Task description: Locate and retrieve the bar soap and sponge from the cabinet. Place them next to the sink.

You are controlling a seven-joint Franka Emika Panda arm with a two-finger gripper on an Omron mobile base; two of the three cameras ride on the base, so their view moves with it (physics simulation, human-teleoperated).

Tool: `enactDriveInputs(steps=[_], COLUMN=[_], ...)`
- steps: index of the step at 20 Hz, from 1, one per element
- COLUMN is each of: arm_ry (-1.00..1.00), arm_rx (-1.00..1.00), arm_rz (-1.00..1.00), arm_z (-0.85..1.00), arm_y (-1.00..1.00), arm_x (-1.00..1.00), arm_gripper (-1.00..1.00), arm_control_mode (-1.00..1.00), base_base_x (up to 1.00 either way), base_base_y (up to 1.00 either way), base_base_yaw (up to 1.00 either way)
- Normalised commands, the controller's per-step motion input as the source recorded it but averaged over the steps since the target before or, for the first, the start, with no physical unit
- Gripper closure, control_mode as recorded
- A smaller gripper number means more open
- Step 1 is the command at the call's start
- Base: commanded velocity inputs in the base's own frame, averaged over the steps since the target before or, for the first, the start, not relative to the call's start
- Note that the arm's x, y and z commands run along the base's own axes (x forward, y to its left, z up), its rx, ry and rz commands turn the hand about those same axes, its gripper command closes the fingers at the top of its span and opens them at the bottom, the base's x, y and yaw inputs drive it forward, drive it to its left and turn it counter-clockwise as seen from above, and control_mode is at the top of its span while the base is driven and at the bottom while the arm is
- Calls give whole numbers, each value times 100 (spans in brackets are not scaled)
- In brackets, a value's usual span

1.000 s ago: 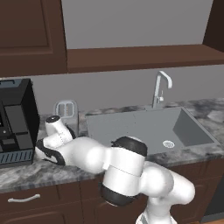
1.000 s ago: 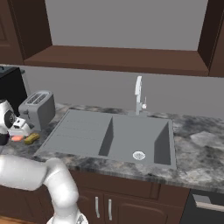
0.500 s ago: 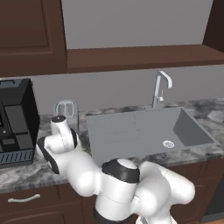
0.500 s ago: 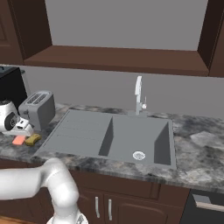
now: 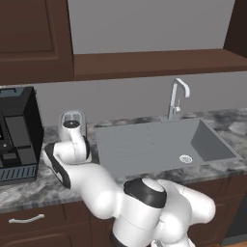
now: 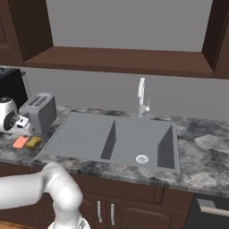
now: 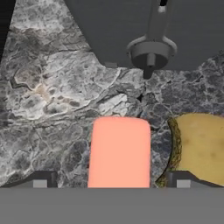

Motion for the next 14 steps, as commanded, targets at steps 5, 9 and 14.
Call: enactDriveInputs(steps=[5, 9, 14], arm_ry=[-1, 0, 0], arm_rx=[-10, -10, -7], arm_rz=[2, 0, 0], arm_z=[41, 23, 14], arm_y=[-14, -43, -61], arm_x=[-35, -55, -58], arm_gripper=[-100, -100, -100], arm_control_mode=[-100, -100, -100], base_base_x=[0, 0, 0], base_base_y=[0, 0, 0], base_base_yaw=[0, 0, 0])
